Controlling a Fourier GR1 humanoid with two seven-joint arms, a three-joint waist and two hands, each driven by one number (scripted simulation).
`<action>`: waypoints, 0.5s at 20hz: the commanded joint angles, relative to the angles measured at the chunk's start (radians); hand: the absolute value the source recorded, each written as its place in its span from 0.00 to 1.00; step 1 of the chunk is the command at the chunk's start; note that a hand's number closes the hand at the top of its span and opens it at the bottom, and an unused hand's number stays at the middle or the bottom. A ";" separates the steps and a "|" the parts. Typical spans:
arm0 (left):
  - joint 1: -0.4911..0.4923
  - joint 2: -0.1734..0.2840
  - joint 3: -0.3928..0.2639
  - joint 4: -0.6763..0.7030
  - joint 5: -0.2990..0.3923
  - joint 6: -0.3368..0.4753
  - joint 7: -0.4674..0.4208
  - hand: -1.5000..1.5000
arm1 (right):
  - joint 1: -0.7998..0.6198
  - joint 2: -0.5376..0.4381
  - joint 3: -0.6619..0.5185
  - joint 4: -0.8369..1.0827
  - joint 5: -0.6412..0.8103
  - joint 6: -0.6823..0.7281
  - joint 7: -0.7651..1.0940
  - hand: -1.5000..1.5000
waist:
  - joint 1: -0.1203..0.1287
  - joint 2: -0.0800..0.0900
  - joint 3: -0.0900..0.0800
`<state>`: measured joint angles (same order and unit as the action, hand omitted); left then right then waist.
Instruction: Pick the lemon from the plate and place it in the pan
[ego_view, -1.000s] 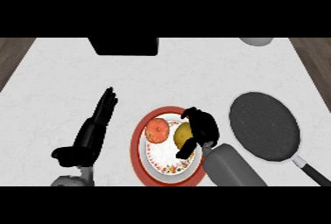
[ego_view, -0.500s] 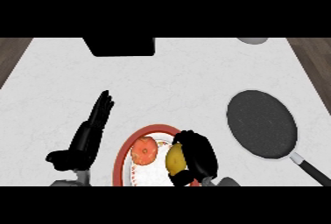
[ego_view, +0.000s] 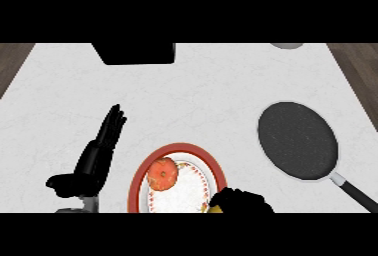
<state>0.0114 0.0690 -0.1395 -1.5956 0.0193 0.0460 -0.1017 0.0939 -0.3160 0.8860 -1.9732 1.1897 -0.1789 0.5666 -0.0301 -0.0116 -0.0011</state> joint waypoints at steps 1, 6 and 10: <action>-0.021 -0.020 0.003 0.034 -0.018 0.026 -0.009 0.50 | 0.135 -0.072 0.039 -0.257 0.072 -0.064 0.043 1.00 | -0.001 0.004 0.001; -0.021 -0.045 -0.037 -0.025 -0.023 0.024 0.033 0.50 | 0.209 -0.092 -0.062 -0.313 -0.007 -0.151 0.048 1.00 | 0.019 0.009 0.002; -0.051 -0.041 -0.030 0.008 -0.042 0.027 0.034 0.50 | 0.132 -0.078 -0.250 -0.260 -0.218 -0.175 0.004 1.00 | 0.030 0.013 0.002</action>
<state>-0.0255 0.0485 -0.1497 -1.6042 0.0051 0.0553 -0.0704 0.2558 -0.3947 0.7625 -2.2396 1.1061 -0.3212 0.5926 -0.0089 -0.0021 0.0004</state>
